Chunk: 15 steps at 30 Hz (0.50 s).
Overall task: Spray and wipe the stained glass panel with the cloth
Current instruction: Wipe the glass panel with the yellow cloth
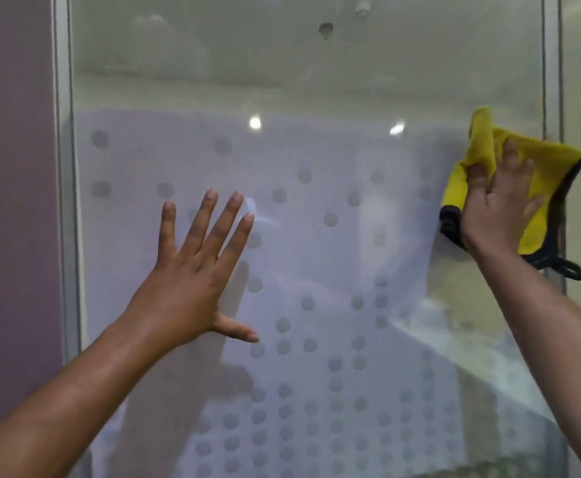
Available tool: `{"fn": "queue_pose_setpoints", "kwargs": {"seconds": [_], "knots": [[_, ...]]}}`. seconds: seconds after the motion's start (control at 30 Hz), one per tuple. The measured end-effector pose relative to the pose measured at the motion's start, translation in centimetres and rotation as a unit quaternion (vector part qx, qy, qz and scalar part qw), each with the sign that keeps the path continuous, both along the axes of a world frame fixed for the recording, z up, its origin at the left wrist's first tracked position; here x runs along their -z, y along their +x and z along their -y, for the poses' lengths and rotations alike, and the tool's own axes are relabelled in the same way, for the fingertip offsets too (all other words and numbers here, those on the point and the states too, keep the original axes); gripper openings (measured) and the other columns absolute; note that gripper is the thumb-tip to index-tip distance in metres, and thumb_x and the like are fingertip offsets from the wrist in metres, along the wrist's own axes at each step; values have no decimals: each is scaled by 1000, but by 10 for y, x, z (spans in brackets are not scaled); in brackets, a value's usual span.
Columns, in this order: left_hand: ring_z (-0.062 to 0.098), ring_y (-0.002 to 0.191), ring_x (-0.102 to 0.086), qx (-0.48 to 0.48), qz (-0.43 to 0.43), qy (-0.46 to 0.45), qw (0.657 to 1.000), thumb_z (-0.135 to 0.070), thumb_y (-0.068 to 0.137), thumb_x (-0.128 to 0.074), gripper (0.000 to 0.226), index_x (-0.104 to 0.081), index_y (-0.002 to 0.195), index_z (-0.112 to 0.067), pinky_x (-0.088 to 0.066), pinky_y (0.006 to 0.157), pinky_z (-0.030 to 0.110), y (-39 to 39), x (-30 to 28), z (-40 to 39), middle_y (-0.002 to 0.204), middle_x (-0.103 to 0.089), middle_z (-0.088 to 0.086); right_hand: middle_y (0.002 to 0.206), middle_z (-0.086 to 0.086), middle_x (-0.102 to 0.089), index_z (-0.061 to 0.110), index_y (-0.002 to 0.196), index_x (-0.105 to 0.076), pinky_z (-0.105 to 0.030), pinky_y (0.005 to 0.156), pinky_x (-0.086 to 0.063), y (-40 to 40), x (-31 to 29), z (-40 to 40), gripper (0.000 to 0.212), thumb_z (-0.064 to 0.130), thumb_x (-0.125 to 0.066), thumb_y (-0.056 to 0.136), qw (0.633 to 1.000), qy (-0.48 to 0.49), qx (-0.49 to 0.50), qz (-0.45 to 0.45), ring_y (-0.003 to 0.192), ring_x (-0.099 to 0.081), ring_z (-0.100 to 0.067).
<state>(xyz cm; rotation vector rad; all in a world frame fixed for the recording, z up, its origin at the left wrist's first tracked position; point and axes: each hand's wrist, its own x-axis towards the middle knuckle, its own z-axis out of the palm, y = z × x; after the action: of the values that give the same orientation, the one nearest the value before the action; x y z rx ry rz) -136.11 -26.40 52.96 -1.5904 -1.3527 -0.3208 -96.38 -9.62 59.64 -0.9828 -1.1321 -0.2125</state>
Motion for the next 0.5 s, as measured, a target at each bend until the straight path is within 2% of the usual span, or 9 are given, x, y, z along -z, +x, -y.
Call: {"fn": "queue_pose_setpoints", "kwargs": {"seconds": [0.1,0.23,0.37,0.43,0.5], "knots": [[38,166,23,1,9,-14,1000,-106,53,-48,163,14,170,-11,6,127,77,1,0,3,179,25,12,177,2,-20,22,168,-22,-72,126,-2,-1,41,2,67,49,-34,108,998,-30,2,-63,165,-9,-31],[33,165,28,22,20,-15,999,-103,56,-54,160,17,170,-16,8,130,71,-5,-4,15,178,30,9,177,4,-19,28,167,-28,-75,124,-2,-21,88,12,60,43,-38,109,1000,-7,-3,-10,165,-9,-34],[37,166,23,-6,40,2,999,-104,53,-53,163,16,170,-14,0,128,77,-26,2,30,180,23,13,177,10,-17,36,165,-32,-77,122,-2,-54,97,30,63,40,-40,102,986,36,-11,165,165,-7,-35],[40,166,19,-21,43,-4,999,-104,52,-55,165,14,171,-14,-3,128,78,-34,7,32,180,21,13,177,11,-18,39,164,-34,-77,121,-5,-90,104,45,62,42,-43,103,951,83,-5,296,165,-10,-35],[42,167,16,-22,41,-4,999,-105,50,-55,165,11,171,-14,-3,127,79,-38,9,30,181,18,14,176,9,-22,39,163,-37,-78,121,-9,-132,120,57,59,44,-46,105,900,142,9,412,164,-15,-37]]}}
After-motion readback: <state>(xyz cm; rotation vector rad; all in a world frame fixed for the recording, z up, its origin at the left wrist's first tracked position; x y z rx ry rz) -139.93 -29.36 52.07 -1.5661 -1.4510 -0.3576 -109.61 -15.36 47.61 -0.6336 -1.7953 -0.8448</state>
